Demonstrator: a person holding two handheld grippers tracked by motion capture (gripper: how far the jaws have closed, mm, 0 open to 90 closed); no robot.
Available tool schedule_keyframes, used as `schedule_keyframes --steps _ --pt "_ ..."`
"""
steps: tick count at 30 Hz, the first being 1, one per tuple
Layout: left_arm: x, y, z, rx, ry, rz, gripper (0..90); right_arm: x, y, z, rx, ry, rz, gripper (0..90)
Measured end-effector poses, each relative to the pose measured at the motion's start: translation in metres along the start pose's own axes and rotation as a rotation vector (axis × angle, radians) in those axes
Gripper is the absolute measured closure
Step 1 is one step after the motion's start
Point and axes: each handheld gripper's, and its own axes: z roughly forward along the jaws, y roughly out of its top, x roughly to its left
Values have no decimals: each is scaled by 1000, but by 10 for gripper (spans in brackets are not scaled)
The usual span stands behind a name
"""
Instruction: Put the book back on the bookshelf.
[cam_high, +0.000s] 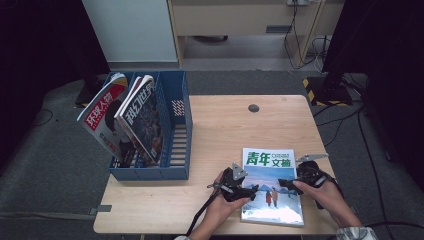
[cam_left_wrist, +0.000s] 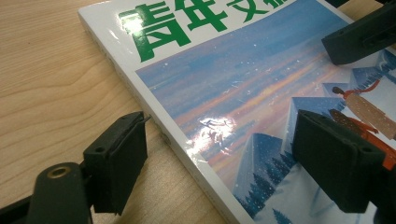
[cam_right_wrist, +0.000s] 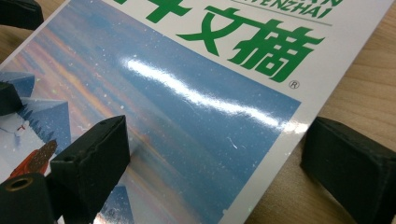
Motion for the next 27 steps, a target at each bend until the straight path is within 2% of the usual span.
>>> schedule_keyframes --steps 2,5,9,19,27 --pt "0 0 0 1 -4 -7 177 -1 0 -1 -4 9 -5 101" --pt "0 0 1 1 -5 -5 177 -4 -1 -3 -10 20 17 145" --pt "-1 1 1 1 -6 0 178 -5 -2 -7 -16 34 22 198" --pt "-1 0 1 -2 0 5 172 -3 -2 -11 -26 70 9 255" --pt "-1 1 1 -2 0 5 172 -3 -2 -11 -27 71 -5 271"
